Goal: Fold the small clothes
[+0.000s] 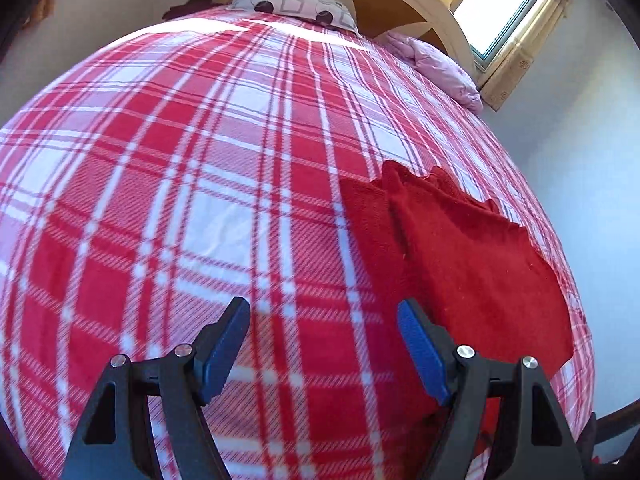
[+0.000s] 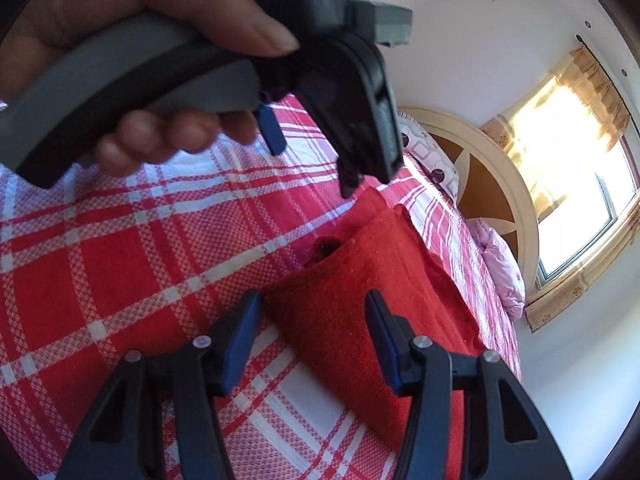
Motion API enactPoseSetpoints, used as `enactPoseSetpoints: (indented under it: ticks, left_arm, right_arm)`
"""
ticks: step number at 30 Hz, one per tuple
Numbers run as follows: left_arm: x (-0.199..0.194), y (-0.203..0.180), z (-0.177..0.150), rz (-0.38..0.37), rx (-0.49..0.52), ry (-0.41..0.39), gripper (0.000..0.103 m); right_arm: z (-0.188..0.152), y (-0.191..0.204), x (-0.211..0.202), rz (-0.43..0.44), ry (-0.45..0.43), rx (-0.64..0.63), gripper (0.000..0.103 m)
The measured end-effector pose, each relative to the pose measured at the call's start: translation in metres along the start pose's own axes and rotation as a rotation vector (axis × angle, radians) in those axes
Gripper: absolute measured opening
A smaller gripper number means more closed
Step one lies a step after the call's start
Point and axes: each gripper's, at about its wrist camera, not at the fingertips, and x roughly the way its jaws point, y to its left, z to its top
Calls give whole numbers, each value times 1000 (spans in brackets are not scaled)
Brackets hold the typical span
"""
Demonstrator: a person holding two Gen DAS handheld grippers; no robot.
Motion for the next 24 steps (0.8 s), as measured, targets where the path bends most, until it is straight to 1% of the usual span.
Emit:
enactPoseSetpoints:
  ticks: [1, 3, 4, 6, 7, 10, 12, 13, 15, 20, 21, 24]
  left_arm:
    - [4, -1, 4, -7, -8, 0, 77]
    - [12, -4, 13, -17, -24, -5, 77]
    - [16, -5, 18, -37, -34, -1, 77]
    - [23, -7, 26, -62, -53, 7, 77]
    - [28, -10, 30, -64, -58, 16, 77]
    - [38, -18, 39, -35, -27, 23, 77]
    - [41, -22, 43, -43, -16, 36, 77]
    - [41, -23, 44, -59, -23, 42, 77]
    - [39, -21, 45, -114, -55, 47, 77]
    - [37, -16, 44, -159, -81, 57, 77]
    - [36, -13, 44, -173, -94, 55, 77]
    - [29, 8, 41, -211, -177, 37, 77]
  right_arm:
    - [0, 0, 0, 8, -1, 3, 50]
    - [0, 2, 0, 20, -4, -1, 41]
    - [0, 4, 0, 19, -7, -6, 39]
    - [0, 9, -2, 18, -13, -23, 27]
    - [0, 11, -1, 17, -15, -31, 25]
    - [1, 12, -1, 22, -13, -31, 22]
    - [1, 11, -1, 30, -11, -20, 22]
    - [2, 10, -2, 30, -12, -19, 22]
    - [2, 10, -2, 24, -15, -20, 22]
    - [3, 13, -4, 13, -19, -22, 23]
    - [3, 14, -5, 13, -20, -22, 23]
    - [3, 13, -5, 17, -20, -14, 24]
